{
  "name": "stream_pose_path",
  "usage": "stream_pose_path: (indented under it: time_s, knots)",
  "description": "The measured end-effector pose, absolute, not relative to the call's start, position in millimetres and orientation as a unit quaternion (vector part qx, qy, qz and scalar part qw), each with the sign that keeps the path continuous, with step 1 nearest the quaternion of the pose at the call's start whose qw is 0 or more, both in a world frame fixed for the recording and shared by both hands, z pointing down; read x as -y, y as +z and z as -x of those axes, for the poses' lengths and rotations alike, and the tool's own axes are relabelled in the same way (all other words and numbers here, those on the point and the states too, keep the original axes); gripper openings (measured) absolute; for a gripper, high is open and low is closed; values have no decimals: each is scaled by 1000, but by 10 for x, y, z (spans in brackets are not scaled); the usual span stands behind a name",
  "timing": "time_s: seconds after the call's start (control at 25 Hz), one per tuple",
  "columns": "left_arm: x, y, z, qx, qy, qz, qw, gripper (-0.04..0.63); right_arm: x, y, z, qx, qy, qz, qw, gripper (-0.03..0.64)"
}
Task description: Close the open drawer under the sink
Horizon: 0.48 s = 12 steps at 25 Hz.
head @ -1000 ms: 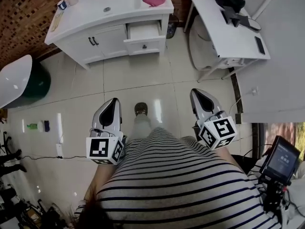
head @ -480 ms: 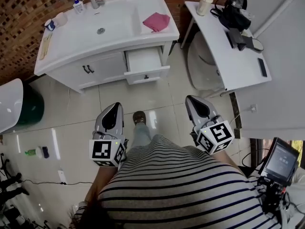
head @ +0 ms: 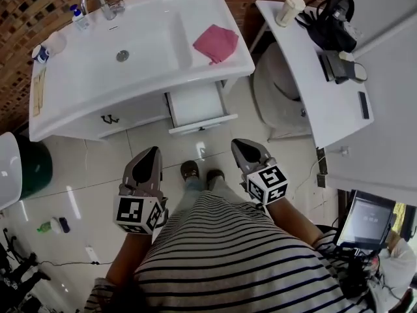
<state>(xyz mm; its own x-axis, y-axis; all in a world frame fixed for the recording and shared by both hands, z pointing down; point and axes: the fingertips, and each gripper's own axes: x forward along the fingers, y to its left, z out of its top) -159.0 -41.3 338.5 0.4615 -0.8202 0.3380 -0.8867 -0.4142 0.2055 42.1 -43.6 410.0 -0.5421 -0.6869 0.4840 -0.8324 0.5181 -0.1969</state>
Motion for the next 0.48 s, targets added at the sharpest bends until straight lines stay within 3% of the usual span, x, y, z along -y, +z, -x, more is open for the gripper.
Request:
stream_pose_path:
  time_s: [0.36,0.48]
  knots:
    - [408,3819,1375,502,143,-822,229,12,949,5841,-637,779,240,-486,316,0]
    - [387,3957,1344,506,147,-815,242,13,1012,6111,-622,782,237,-475,327,0]
